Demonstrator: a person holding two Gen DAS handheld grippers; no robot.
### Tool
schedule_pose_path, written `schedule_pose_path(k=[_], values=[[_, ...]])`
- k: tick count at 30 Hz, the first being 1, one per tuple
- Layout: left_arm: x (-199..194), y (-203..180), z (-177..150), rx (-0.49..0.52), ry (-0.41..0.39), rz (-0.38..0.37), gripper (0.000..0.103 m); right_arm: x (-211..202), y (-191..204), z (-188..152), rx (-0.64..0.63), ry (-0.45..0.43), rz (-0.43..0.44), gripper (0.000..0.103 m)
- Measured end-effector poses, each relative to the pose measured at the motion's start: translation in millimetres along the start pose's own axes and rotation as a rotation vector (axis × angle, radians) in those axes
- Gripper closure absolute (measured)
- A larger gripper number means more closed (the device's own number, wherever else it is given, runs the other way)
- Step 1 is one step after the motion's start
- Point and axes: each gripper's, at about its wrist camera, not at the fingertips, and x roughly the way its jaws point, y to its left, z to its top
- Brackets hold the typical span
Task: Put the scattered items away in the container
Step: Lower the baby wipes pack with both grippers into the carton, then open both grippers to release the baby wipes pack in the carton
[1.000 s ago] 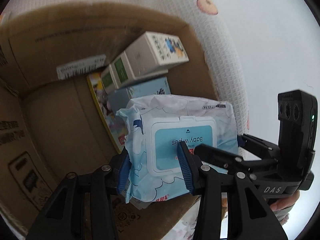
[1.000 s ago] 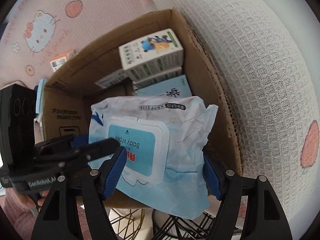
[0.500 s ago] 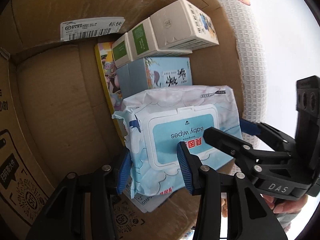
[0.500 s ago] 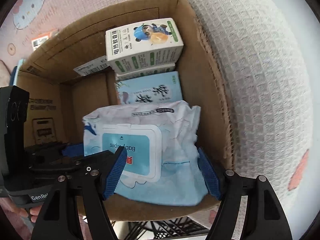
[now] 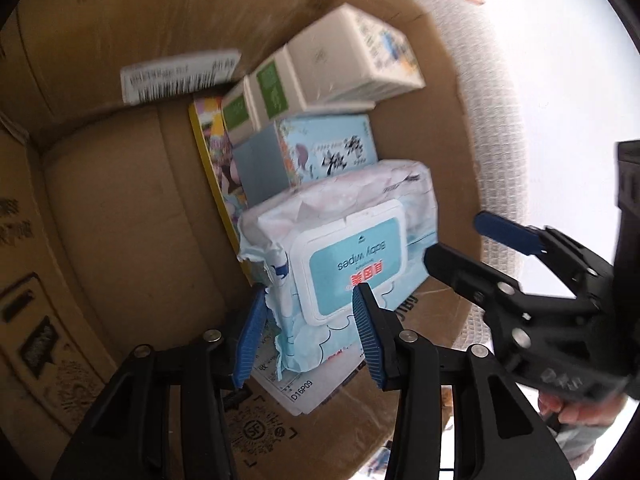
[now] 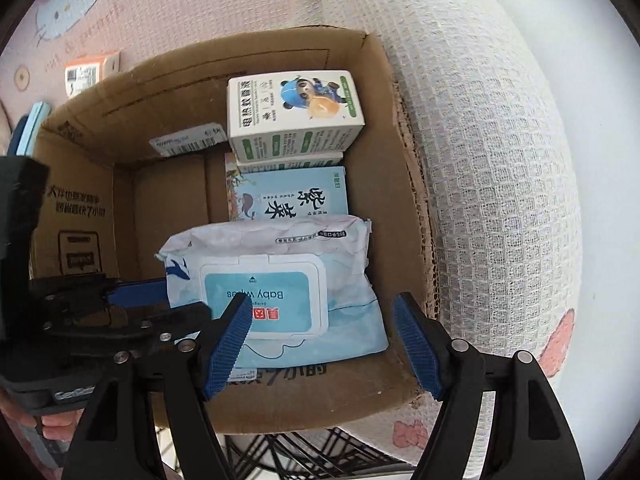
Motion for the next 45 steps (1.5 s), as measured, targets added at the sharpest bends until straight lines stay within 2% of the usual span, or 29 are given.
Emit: schedule_pose_path(k=[3, 4, 6, 7, 8, 9, 11, 13, 16, 18, 19, 23, 25, 29, 30, 32, 35, 39, 40, 42, 45], values=[[-15, 0, 2, -0.002, -0.034, 0.0, 0.056, -3, -2, 0, 0.041, -0.025, 0.005, 0.034], [-19, 0, 2, -0.01, -0.056, 0.016, 0.056, -4, -1, 0, 0.043, -0.042, 0.02, 0.053], [-32, 0, 5, -0.016, -0.118, 0.045, 0.056, -7, -3, -3, 0.045, -0.051, 0.077, 0.074], [-36, 0, 6, -0.001, -0.136, 0.055, 0.06, -7, -2, -3, 0.047, -0.053, 0.093, 0.074], [-38, 0, 7, 0.013, -0.144, 0.071, 0.07, -4, 1, -4, 0.048, -0.059, 0.099, 0.074], [-39, 1, 9, 0.018, -0.146, 0.082, 0.075, -2, 3, -4, 0.043, -0.06, 0.092, 0.074], [-36, 7, 18, 0.01, -0.115, 0.082, 0.09, 5, 8, -5, 0.041, -0.057, 0.07, 0.074], [-22, 14, 24, 0.002, -0.084, 0.073, 0.092, 13, 9, -4, 0.05, -0.06, 0.081, 0.074], [-10, 9, 21, 0.047, -0.099, 0.108, 0.092, 19, 6, 0, 0.066, -0.088, 0.086, 0.075], [-6, 6, 19, 0.065, -0.105, 0.121, 0.092, 20, 8, 2, 0.044, -0.11, 0.088, 0.083], [-5, 5, 20, 0.074, -0.105, 0.125, 0.092, 21, 10, 1, 0.023, -0.113, 0.082, 0.085], [1, 0, 22, 0.102, -0.093, 0.116, 0.092, 32, 14, 2, -0.01, -0.084, 0.058, 0.085], [6, -5, 21, 0.131, -0.093, 0.137, 0.092, 40, 15, 2, -0.02, -0.082, 0.039, 0.085], [16, -12, 20, 0.184, -0.097, 0.183, 0.093, 47, 5, 5, 0.012, -0.066, 0.097, 0.085], [17, -13, 20, 0.188, -0.095, 0.185, 0.093, 48, 4, 5, -0.027, -0.071, 0.095, 0.085], [21, -15, 21, 0.203, -0.078, 0.199, 0.092, 50, 4, 6, -0.027, -0.055, 0.095, 0.085], [38, -8, 25, 0.165, -0.008, 0.226, 0.093, 61, 10, 6, -0.076, -0.021, 0.069, 0.085], [67, 13, 27, 0.047, 0.132, 0.178, 0.093, 75, 25, 9, -0.107, 0.007, -0.008, 0.085], [70, 15, 27, 0.034, 0.146, 0.173, 0.093, 77, 27, 9, -0.111, 0.011, -0.027, 0.085], [69, 17, 28, 0.026, 0.145, 0.163, 0.092, 79, 24, 11, -0.09, 0.017, -0.01, 0.085], [55, 14, 30, 0.031, 0.068, 0.163, 0.092, 82, 12, 12, -0.047, 0.018, 0.055, 0.085]])
